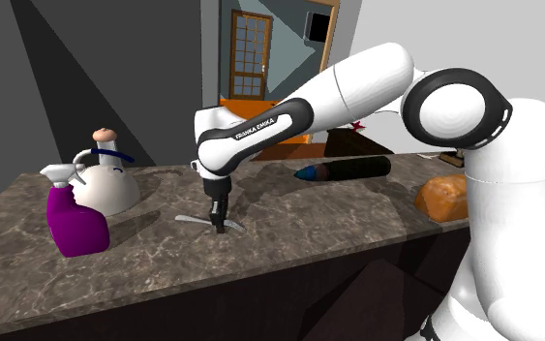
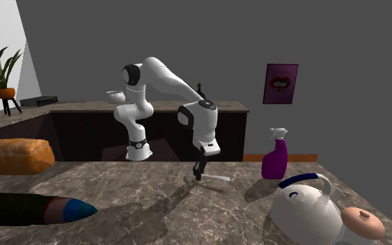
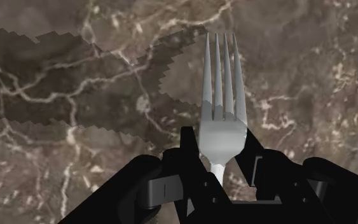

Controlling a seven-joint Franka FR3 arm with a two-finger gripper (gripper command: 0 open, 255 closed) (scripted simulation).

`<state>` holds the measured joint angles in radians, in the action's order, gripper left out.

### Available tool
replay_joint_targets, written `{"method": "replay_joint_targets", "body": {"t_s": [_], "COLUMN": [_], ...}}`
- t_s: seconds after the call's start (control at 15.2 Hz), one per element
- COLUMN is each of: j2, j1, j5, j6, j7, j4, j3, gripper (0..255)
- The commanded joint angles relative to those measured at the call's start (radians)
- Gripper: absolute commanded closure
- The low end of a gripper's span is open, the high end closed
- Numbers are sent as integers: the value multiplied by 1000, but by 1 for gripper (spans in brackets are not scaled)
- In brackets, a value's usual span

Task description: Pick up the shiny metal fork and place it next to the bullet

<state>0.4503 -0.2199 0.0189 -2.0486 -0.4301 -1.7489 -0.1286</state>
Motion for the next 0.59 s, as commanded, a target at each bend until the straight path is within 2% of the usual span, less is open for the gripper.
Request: {"method": "replay_joint_targets", "body": {"t_s": [0.0,0.53], "j2": [-14,-60], "j1": [1,3], "j5": [-2,-8], "j6": [20,109], "j7": [0,-2], "j4": [7,49], "j3": [-1,-4], "gripper": [255,255]}}
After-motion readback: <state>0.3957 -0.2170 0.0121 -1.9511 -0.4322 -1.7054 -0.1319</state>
